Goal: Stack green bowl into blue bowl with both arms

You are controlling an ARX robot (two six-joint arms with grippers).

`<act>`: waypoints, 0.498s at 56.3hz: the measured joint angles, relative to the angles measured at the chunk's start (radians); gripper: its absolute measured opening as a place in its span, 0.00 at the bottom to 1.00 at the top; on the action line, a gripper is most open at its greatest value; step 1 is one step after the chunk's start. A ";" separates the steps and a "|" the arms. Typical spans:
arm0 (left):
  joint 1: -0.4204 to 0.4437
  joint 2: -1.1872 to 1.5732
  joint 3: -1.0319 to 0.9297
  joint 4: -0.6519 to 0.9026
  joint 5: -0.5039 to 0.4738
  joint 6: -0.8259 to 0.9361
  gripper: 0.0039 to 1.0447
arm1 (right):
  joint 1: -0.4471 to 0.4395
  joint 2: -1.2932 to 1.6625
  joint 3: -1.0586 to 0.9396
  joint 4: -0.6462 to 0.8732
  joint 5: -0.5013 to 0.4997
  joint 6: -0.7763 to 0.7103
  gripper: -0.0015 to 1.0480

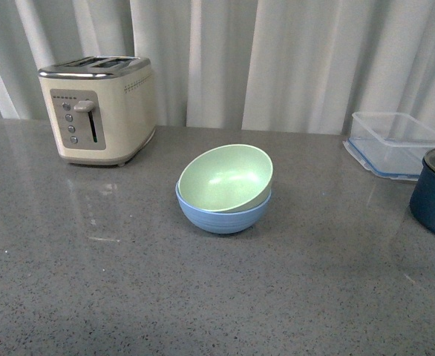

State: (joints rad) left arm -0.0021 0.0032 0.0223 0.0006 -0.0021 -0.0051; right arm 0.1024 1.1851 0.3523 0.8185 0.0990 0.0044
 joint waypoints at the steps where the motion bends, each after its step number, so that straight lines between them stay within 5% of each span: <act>1: 0.000 0.000 0.000 0.000 0.000 0.000 0.94 | -0.001 -0.006 -0.006 0.001 -0.001 -0.004 0.00; 28: 0.000 0.000 0.000 0.000 0.000 0.000 0.94 | -0.100 -0.303 -0.234 -0.066 -0.095 -0.003 0.01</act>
State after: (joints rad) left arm -0.0021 0.0032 0.0223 0.0006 -0.0021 -0.0051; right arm 0.0025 0.8818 0.1184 0.7525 0.0036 0.0013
